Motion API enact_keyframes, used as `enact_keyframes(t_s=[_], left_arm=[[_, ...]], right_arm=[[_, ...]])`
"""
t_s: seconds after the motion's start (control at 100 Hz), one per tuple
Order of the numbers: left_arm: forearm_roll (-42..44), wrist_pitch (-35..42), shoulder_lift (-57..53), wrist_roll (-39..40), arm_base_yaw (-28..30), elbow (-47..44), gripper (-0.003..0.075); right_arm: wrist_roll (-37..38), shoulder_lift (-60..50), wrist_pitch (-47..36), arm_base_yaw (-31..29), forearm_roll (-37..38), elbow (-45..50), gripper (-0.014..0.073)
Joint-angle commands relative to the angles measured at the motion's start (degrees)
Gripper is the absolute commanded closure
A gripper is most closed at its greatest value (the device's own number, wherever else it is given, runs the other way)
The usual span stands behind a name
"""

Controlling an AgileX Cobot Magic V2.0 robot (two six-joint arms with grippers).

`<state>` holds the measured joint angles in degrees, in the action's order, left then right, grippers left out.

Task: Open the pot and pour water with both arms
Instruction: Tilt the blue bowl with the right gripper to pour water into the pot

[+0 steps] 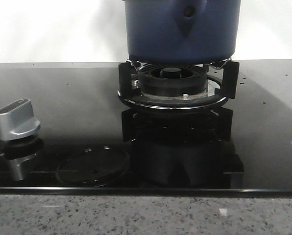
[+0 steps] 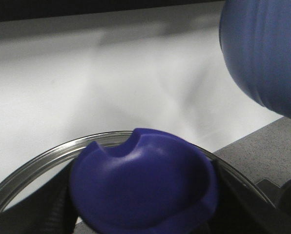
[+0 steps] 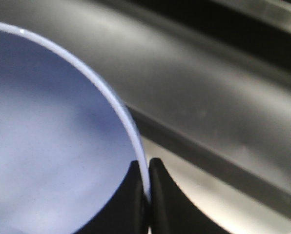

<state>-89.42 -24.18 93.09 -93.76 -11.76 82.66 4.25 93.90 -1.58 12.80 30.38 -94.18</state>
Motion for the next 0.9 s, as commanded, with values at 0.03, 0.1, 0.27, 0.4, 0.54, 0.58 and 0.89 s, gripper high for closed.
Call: enact_keyframes(t_s=[0.03, 0.1, 0.27, 0.4, 0.54, 0.58, 0.89], left_arm=[[-3.35, -0.52, -2.84, 0.46, 0.23, 2.46, 0.0332], [-3.35, -0.52, -2.84, 0.46, 0.23, 2.46, 0.0332], [-3.35, -0.52, -2.84, 0.46, 0.23, 2.46, 0.0332], [-3.35, -0.52, -2.84, 0.46, 0.23, 2.46, 0.0332], [-3.35, -0.52, -2.84, 0.46, 0.23, 2.46, 0.0332], [-3.35, -0.52, -2.84, 0.46, 0.23, 2.46, 0.0332], [-3.35, -0.52, -2.84, 0.46, 0.23, 2.46, 0.0332]], right_arm=[[-0.07, -2.47, -7.62, 0.03, 3.5, -2.26, 0.0657], [-0.07, -2.47, -8.3, 0.03, 4.88, -2.26, 0.0657], [-0.07, -2.47, -10.97, 0.03, 9.45, -2.26, 0.0657], [-0.07, -2.47, -13.12, 0.03, 12.82, -2.26, 0.0657], [-0.92, -2.47, -13.51, 0.03, 15.5, -2.26, 0.0657], [-1.85, -2.47, -13.51, 0.03, 15.53, -2.26, 0.0657], [-4.7, -2.47, -14.28, 0.03, 16.5, -2.26, 0.0657]])
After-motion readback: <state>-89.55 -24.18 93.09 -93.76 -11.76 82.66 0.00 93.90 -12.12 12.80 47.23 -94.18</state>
